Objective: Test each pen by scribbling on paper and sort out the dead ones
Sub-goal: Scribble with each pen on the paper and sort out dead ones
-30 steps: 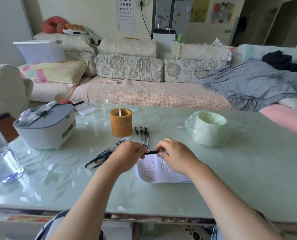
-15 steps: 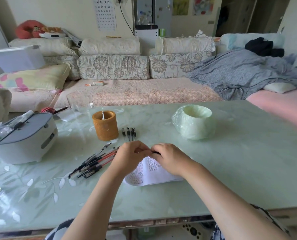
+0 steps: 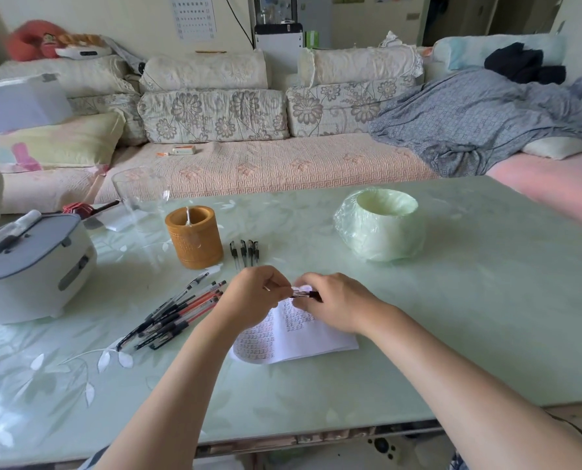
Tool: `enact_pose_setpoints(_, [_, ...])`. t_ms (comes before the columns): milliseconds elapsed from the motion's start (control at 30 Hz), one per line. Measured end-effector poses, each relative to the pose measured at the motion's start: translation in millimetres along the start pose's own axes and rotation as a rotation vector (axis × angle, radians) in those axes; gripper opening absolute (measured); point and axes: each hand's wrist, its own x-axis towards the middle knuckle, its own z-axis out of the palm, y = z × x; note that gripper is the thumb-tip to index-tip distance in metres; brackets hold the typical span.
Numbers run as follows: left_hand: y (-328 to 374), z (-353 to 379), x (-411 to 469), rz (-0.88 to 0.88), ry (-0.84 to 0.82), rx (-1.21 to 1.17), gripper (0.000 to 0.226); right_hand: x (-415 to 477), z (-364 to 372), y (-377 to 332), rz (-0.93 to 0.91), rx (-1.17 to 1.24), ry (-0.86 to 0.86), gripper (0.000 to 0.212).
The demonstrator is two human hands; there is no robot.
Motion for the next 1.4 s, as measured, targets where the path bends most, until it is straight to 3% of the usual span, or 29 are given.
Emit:
enact_pose_setpoints(233, [-13.3, 7.2, 7.5, 0.038, 0.004, 0.235, 0.017, 1.6, 4.9, 20.7, 0.054, 0.328, 0.074, 0.025])
enact_pose_setpoints(500, [-28.4, 16.6, 5.3, 0.064, -0.092, 0.376, 0.024, -0.4, 9.8, 20.6, 0.154, 0.967, -0.017, 0.048])
enact_pose_setpoints(567, [-29.5, 19.8, 7.0, 0.069, -0.074, 0.387, 0.022, -1.8, 13.1, 21.1, 0.131, 1.018, -0.027, 0.038])
enact_pose_setpoints(633, [-31.0, 23.3, 9.0, 0.073, -0.051, 0.372, 0.017, -3.1, 17.3, 21.2, 0.113, 0.987, -0.014, 0.025])
enact_pose_setpoints(733, [-33.2, 27.7, 13.0, 0.058, -0.051, 0.362, 0.028, -4.7, 18.5, 20.1, 0.152, 0.933, -0.015, 0.003])
enact_pose_setpoints(800, [-35.1, 29.3, 15.7, 0.041, -0.054, 0.358, 0.033, -4.1, 21.4, 21.3, 0.182, 0.899, -0.023, 0.011])
enact_pose_setpoints(1000, [-36.7, 29.2, 19.5, -0.012, -0.068, 0.317, 0.037, -2.8, 33.4, 24.8, 0.109, 0.806, 0.020, 0.009])
enact_pose_setpoints(1267, [-33.3, 34.9, 19.0, -0.043, -0.034, 0.350, 0.048, -2.5, 39.9, 29.3, 0.041, 0.644, 0.055, 0.029])
enact_pose_setpoints(1400, [-33.3, 34.8, 19.0, -0.056, -0.041, 0.346, 0.049, -1.8, 40.7, 30.1, 0.011, 0.610, 0.084, 0.024])
